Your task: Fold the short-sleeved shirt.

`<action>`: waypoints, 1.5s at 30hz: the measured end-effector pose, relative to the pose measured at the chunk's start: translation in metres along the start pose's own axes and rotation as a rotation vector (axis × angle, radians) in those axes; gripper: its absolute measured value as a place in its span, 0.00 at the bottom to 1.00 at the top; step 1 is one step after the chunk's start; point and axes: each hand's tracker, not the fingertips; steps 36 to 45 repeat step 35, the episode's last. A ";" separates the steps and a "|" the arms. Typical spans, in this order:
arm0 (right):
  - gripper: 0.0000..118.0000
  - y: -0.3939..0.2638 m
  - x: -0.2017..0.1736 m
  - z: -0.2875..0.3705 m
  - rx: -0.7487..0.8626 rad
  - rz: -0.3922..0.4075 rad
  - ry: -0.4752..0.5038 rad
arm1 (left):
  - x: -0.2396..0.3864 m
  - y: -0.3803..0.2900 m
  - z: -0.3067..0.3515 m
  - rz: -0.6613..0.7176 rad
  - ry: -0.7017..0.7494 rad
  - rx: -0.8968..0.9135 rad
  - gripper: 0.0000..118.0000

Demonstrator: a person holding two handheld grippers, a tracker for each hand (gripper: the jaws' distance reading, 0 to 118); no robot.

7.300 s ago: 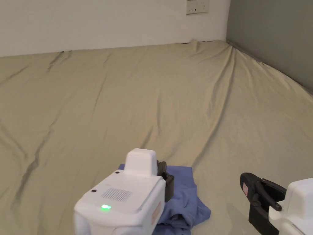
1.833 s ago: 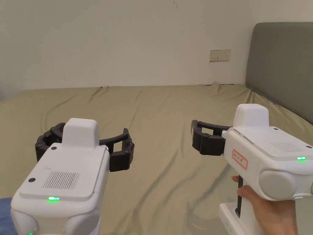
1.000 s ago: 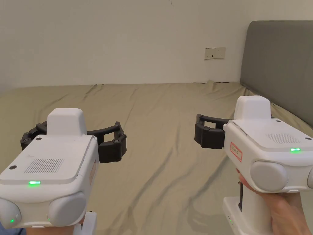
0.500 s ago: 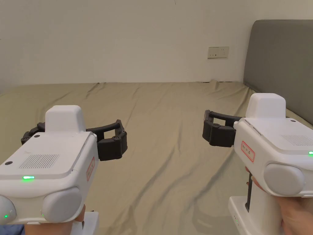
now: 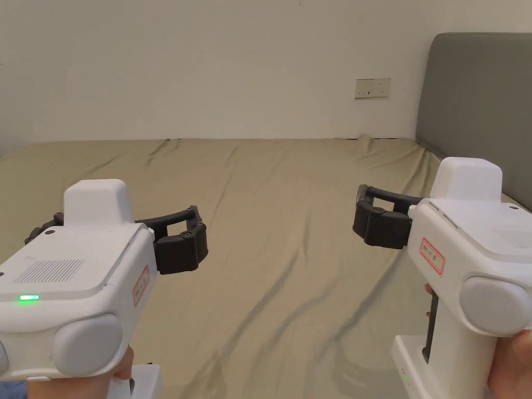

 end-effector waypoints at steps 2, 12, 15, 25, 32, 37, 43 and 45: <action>1.00 0.000 -0.001 -0.001 0.001 0.009 -0.002 | 0.000 0.000 -0.001 0.003 -0.009 -0.002 1.00; 1.00 0.006 0.002 0.002 0.027 -0.005 0.003 | -0.001 -0.003 -0.003 0.004 -0.011 -0.023 1.00; 1.00 0.007 0.004 0.003 0.031 -0.007 0.022 | -0.002 -0.004 -0.004 0.012 -0.014 -0.030 1.00; 1.00 0.004 0.001 0.003 0.038 0.052 -0.047 | -0.003 -0.001 -0.003 0.020 -0.014 -0.040 1.00; 1.00 0.005 0.000 0.003 0.041 0.059 -0.042 | -0.003 -0.002 -0.001 0.021 -0.023 -0.039 1.00; 1.00 0.005 0.002 0.003 0.041 0.057 -0.049 | -0.002 -0.002 -0.001 0.014 -0.015 -0.036 1.00; 1.00 0.005 0.002 0.003 0.041 0.057 -0.049 | -0.002 -0.002 -0.001 0.014 -0.015 -0.036 1.00; 1.00 0.005 0.002 0.003 0.041 0.057 -0.049 | -0.002 -0.002 -0.001 0.014 -0.015 -0.036 1.00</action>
